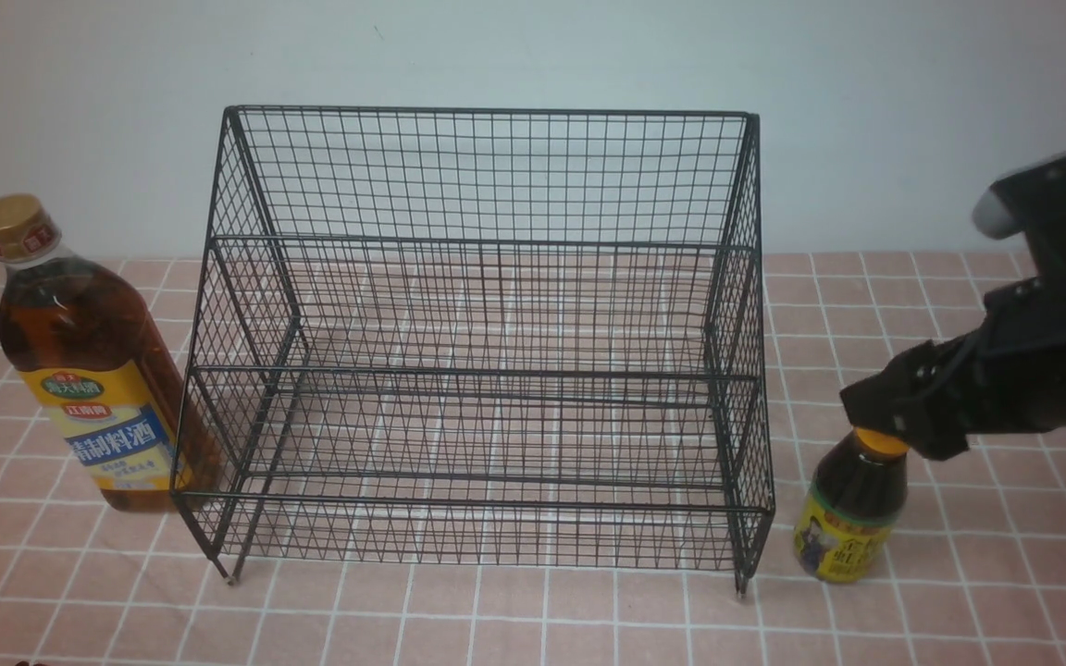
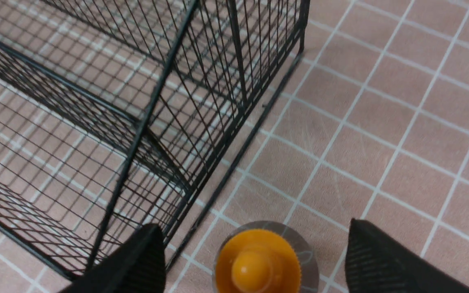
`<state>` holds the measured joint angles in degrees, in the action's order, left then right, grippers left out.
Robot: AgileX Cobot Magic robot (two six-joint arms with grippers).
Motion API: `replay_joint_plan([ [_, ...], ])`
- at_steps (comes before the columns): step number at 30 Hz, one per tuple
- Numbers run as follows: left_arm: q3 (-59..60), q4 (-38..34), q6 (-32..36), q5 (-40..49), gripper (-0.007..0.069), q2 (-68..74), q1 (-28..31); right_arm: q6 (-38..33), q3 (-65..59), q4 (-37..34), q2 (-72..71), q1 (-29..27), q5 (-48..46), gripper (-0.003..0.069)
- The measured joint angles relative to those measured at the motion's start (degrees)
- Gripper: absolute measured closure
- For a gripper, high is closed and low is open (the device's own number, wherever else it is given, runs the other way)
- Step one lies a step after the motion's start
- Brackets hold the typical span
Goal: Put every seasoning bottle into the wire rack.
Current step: Use the right arm to grab the condiment bottle closest to it, then use the right arm to put the condiment bottle back on the shelf
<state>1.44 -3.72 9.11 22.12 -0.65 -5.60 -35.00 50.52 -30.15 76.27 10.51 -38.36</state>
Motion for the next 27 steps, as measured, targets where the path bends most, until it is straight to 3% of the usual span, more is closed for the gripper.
replay_joint_plan([
  [2, 0.00, 0.00, 0.00, 0.00, 0.0627, 0.00, 0.00, 0.00, 0.00, 0.00, 1.28, 0.00, 0.00, 0.0134],
  [5, 0.00, 0.00, 0.00, 0.00, 0.0627, 0.00, 0.00, 0.93, 0.00, 0.00, 3.19, 0.00, -0.06, 0.0216],
  [7, 0.00, 0.00, 0.00, 0.00, 0.0627, 0.00, 0.00, 1.34, 0.00, 0.04, 4.06, 0.00, -0.19, 0.0349],
  [8, 0.00, 0.00, 0.00, 0.00, 0.0627, 0.00, 0.00, 1.21, 0.07, 0.26, 4.06, 0.00, 0.07, 0.0370],
  [17, 0.00, 0.00, 0.00, 0.00, 0.0627, 0.00, 0.00, 1.32, 2.50, 1.68, 1.83, 0.00, -5.05, 0.0361],
  [27, 0.00, 0.00, 0.00, 0.00, 0.0627, 0.00, 0.00, 7.05, 22.89, 3.91, -6.64, 0.00, -20.06, 0.0361],
])
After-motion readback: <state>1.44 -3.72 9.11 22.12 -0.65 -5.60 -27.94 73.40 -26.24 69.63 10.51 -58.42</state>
